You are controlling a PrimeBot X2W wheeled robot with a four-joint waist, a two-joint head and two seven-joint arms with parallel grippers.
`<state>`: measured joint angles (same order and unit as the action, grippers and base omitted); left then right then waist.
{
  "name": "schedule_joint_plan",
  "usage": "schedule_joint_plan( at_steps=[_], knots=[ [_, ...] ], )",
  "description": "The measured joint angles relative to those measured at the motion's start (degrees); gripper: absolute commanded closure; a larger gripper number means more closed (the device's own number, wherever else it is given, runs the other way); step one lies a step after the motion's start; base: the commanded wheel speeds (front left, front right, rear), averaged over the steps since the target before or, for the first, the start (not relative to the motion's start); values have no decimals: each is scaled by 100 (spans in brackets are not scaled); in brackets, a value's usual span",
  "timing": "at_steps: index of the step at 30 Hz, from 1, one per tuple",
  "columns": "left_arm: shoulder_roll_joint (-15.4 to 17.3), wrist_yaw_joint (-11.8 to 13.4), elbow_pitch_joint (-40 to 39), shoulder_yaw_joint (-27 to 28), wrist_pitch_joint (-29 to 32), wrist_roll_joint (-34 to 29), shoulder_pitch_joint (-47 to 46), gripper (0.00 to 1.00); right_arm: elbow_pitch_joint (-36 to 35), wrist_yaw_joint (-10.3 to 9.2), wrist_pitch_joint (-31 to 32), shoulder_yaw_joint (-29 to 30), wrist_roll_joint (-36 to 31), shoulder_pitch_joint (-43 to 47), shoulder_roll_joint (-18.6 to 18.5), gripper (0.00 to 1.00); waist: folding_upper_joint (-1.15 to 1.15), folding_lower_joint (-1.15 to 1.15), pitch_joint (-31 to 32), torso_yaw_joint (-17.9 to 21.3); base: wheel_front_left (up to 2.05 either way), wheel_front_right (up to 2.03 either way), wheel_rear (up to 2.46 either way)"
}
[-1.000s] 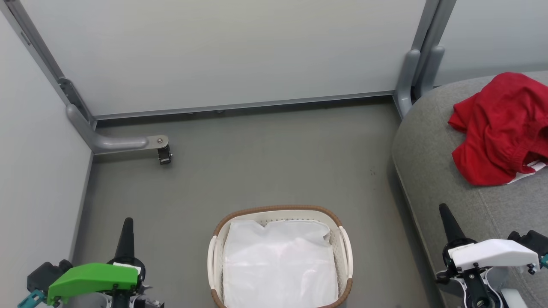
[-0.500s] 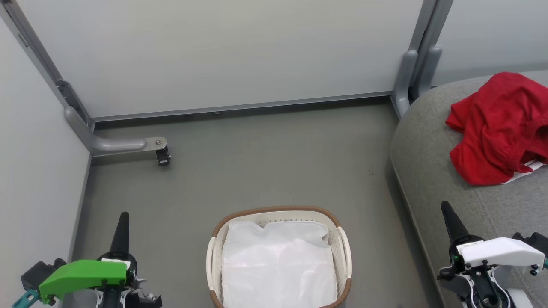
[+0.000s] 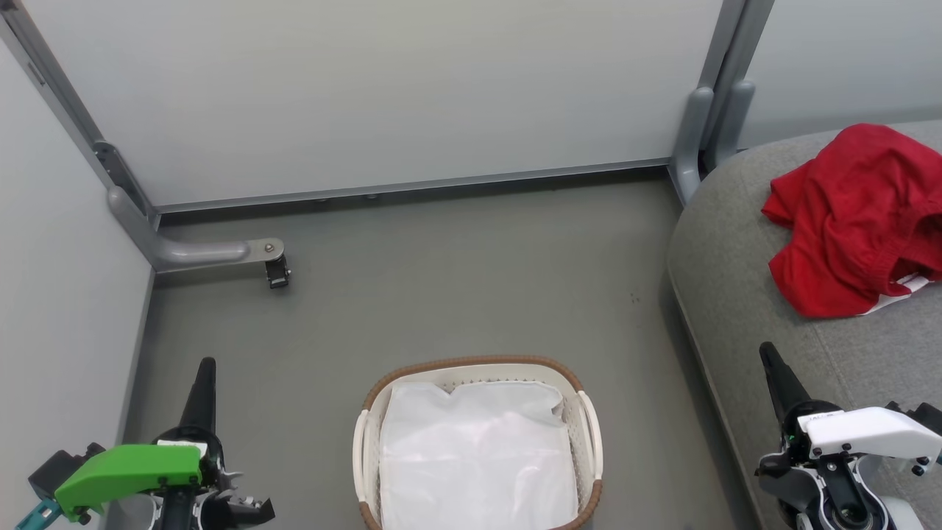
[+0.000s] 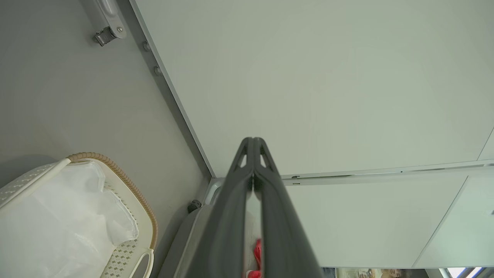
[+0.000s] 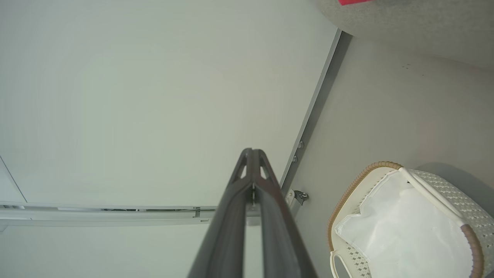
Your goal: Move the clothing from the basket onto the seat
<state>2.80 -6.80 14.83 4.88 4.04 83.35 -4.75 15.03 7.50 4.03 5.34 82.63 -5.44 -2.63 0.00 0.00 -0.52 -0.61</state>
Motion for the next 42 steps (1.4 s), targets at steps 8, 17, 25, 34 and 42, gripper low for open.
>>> schedule_joint_plan(
  at_steps=[8, 17, 25, 34, 42],
  knots=[
    [0, -20, -21, 57, 90, 303, -41, 100, -33, 0, 85, 41, 326, -21, -2, 100, 0, 0, 11, 20, 0, 0, 0],
    [0, -33, -49, 112, 190, 634, -67, 100, -68, -1, 178, 87, 680, -43, -4, 100, 0, 0, 24, 43, 0, 0, 0],
    [0, -53, -73, 169, 252, 891, -119, 100, -92, -1, 252, 116, 967, -53, -7, 100, 0, 0, 34, 61, 0, 0, 0],
    [0, -58, -77, 171, 252, 891, -120, 100, -93, -1, 252, 120, 967, -54, -7, 100, 0, 0, 34, 61, 0, 0, 0],
    [0, -58, -79, 172, 253, 891, -120, 100, -94, -1, 252, 120, 967, -55, -7, 100, 0, 0, 34, 61, 0, 0, 0]
  ],
)
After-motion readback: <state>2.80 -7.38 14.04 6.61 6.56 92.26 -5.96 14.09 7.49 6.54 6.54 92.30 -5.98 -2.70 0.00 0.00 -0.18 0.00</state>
